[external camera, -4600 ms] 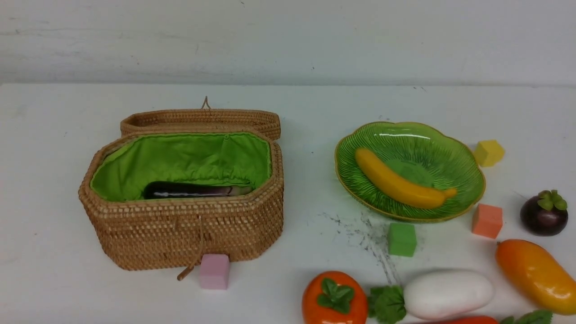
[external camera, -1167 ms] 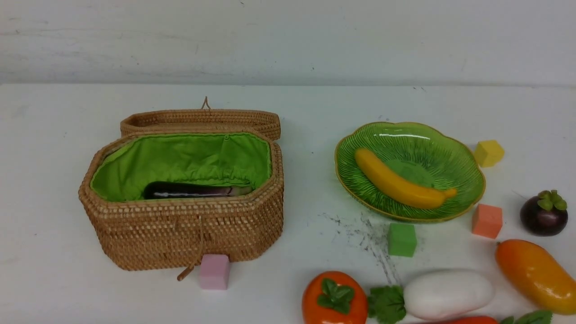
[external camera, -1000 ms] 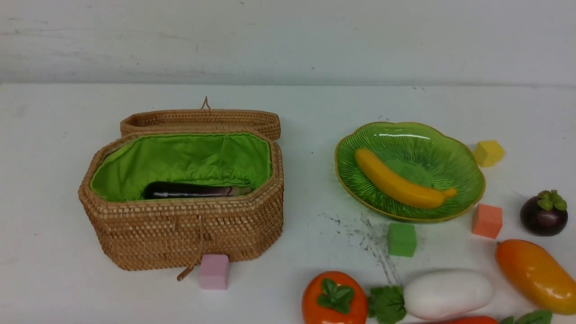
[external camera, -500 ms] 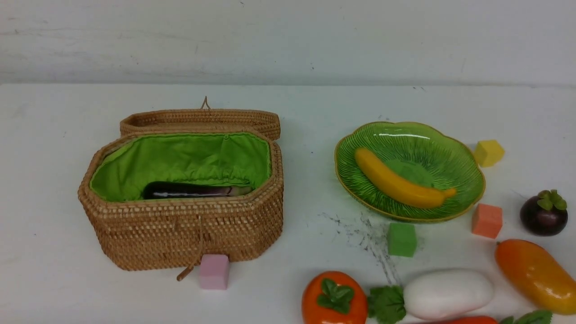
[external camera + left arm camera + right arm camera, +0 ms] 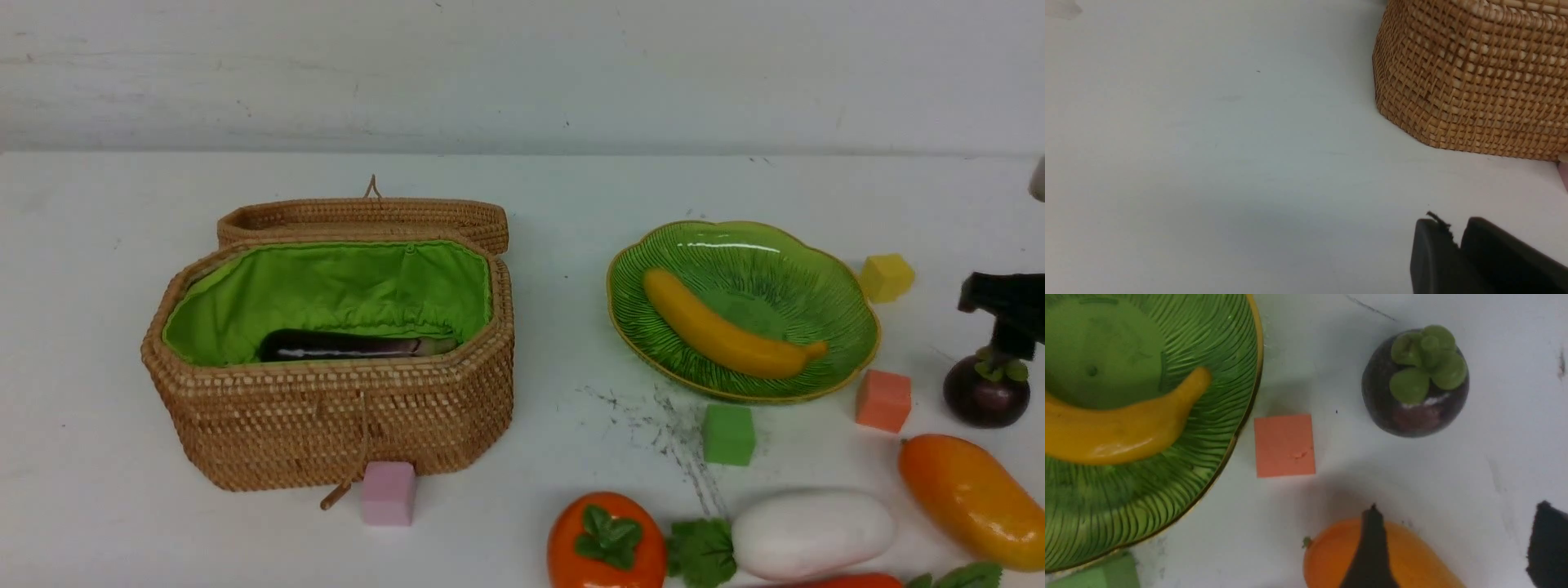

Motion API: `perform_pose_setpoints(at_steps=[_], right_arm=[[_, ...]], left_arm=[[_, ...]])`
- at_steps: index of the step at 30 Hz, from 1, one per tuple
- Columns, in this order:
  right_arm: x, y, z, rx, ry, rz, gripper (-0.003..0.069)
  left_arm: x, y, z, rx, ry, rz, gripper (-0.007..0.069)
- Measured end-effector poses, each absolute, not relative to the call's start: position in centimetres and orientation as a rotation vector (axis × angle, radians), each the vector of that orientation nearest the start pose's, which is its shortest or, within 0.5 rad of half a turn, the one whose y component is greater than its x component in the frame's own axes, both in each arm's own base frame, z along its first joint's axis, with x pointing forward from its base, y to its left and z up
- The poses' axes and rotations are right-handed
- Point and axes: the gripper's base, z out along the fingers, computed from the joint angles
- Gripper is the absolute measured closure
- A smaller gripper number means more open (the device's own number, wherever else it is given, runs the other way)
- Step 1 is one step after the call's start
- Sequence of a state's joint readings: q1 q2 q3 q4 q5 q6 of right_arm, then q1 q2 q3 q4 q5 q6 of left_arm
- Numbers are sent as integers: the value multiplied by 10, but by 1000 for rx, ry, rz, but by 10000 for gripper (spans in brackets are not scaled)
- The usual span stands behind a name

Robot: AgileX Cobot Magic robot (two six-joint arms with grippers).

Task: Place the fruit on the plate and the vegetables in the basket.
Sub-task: Use the right arm to grab a mangosteen and put it into the right plate

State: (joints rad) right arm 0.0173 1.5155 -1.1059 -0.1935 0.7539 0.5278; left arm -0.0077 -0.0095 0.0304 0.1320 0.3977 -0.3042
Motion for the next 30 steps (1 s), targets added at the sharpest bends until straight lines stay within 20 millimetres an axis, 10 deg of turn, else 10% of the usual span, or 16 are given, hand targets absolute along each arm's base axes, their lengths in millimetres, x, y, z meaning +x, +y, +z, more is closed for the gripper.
perform_pose_setpoints(at_steps=[7,30], right_arm=[[344,-36,256,594,2617,3,-20],[383,-72,176,464,2682,93,88]], left_arm=[[52,4,168,-200,1889,-81,522],[52,4,168,-200,1889,-81,506]])
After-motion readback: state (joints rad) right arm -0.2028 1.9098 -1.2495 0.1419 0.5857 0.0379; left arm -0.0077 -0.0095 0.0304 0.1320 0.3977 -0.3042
